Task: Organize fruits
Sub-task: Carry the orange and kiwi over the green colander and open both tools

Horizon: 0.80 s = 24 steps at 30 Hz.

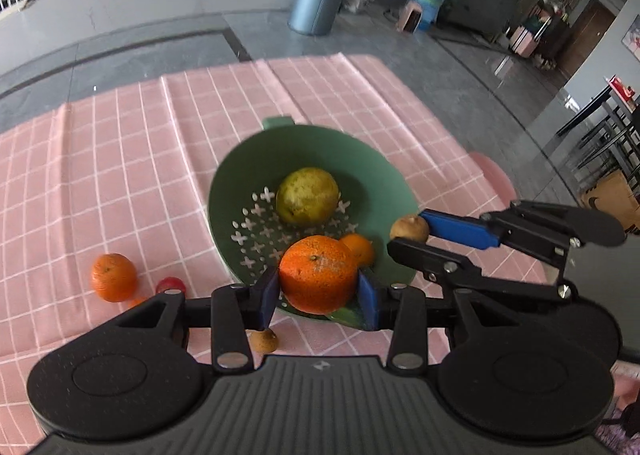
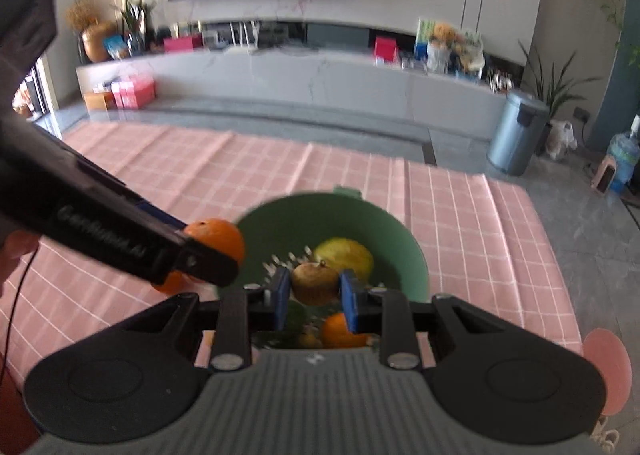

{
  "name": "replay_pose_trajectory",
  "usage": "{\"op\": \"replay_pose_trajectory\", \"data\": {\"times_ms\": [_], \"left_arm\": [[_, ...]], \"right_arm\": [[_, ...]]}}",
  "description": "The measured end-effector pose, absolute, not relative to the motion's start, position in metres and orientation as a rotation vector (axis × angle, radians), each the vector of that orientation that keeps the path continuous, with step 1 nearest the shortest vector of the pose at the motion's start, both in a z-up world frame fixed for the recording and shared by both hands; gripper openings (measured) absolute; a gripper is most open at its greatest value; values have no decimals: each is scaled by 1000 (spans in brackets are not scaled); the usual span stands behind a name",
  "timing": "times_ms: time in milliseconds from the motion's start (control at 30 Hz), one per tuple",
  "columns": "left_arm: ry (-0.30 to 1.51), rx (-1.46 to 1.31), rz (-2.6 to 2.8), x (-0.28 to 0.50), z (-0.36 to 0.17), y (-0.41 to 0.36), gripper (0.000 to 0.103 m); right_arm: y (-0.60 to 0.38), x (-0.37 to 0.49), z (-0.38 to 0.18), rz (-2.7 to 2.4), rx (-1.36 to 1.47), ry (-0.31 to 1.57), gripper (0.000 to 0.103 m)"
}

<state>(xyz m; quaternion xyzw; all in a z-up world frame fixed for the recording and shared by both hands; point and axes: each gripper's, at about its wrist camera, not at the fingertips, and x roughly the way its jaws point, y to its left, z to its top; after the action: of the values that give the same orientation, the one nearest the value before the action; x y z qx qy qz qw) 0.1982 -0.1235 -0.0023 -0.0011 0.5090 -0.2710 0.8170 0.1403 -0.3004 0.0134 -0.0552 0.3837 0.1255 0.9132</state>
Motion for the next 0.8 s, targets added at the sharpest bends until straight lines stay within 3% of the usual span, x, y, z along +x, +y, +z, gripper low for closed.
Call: {"op": "replay_pose_trajectory", "data": {"times_ms": [800], "left_arm": [[1205,-58,-526,246,-47,-129,48]], "right_arm": [[-318,217,-53,278,6,1049,23]]}}
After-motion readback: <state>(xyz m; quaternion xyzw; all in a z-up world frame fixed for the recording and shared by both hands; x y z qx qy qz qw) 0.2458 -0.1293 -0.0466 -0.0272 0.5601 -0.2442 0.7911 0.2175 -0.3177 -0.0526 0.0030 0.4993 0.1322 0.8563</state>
